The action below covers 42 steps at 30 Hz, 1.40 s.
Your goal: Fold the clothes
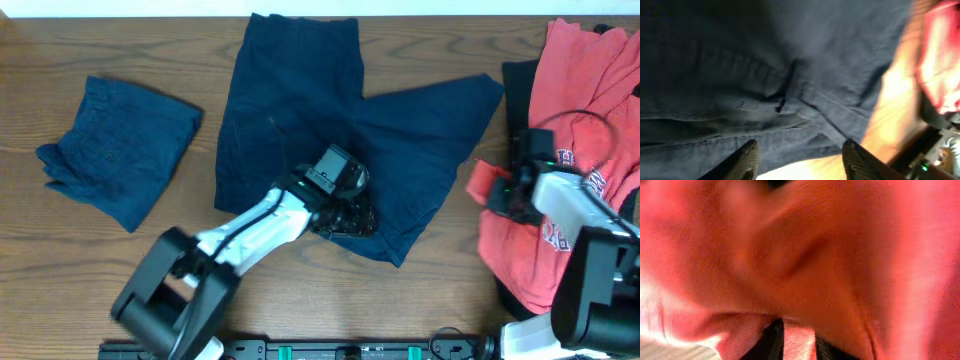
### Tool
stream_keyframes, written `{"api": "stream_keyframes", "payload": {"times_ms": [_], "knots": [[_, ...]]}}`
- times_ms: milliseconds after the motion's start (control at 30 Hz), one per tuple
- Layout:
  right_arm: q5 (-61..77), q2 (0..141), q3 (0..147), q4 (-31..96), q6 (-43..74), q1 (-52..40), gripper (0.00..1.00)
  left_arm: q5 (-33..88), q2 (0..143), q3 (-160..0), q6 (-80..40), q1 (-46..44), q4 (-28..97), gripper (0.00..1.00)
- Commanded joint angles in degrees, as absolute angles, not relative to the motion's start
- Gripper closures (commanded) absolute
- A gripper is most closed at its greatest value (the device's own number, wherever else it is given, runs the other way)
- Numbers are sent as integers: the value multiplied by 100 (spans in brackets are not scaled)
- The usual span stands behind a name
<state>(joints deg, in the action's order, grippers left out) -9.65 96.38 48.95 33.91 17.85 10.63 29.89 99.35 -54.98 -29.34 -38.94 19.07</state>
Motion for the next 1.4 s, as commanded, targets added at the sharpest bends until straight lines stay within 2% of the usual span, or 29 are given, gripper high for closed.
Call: {"api": "stream_keyframes", "payload": {"times_ms": [0, 200, 333, 500, 600, 700, 767, 867, 967, 1167, 1367], "knots": [[-2408, 10040, 4613, 3437, 2375, 1879, 78, 2912, 10256, -5465, -3098, -3909, 1916, 43], [-2512, 10025, 4613, 3688, 3387, 3201, 79, 2910, 10374, -5465, -3096, -3907, 2108, 42], [-1859, 9861, 4615, 3634, 3553, 3861, 80, 2906, 10374, -5465, -2936, -3813, 2672, 42], [381, 9312, 4617, 3004, 2224, 4049, 76, 2902, 10370, -5465, -2453, -3096, 3907, 38], [1831, 8941, 4619, 2786, 1444, 3900, 69, 2689, 10370, -5465, -2064, -2386, 4278, 38], [2609, 8580, 4617, 2788, 950, 3612, 64, 2246, 10361, -5481, -1804, -1538, 4281, 38], [2801, 8416, 4617, 2840, 753, 3385, 62, 1931, 10361, -5540, -1796, -1081, 4281, 38], [2792, 8309, 4617, 2915, 523, 2869, 52, 1662, 10318, -5699, -1710, -357, 4313, 35], [2639, 8377, 4609, 2899, 502, 2359, 46, 1750, 10171, -5800, -1715, 132, 4421, 33], [2482, 8812, 4606, 2547, 506, 1503, 33, 1747, 9708, -5804, -1715, 408, 5063, 33], [1942, 9614, 4606, 2377, 757, 937, 31, 1750, 9612, -5798, -1719, 340, 5623, 32]]}}
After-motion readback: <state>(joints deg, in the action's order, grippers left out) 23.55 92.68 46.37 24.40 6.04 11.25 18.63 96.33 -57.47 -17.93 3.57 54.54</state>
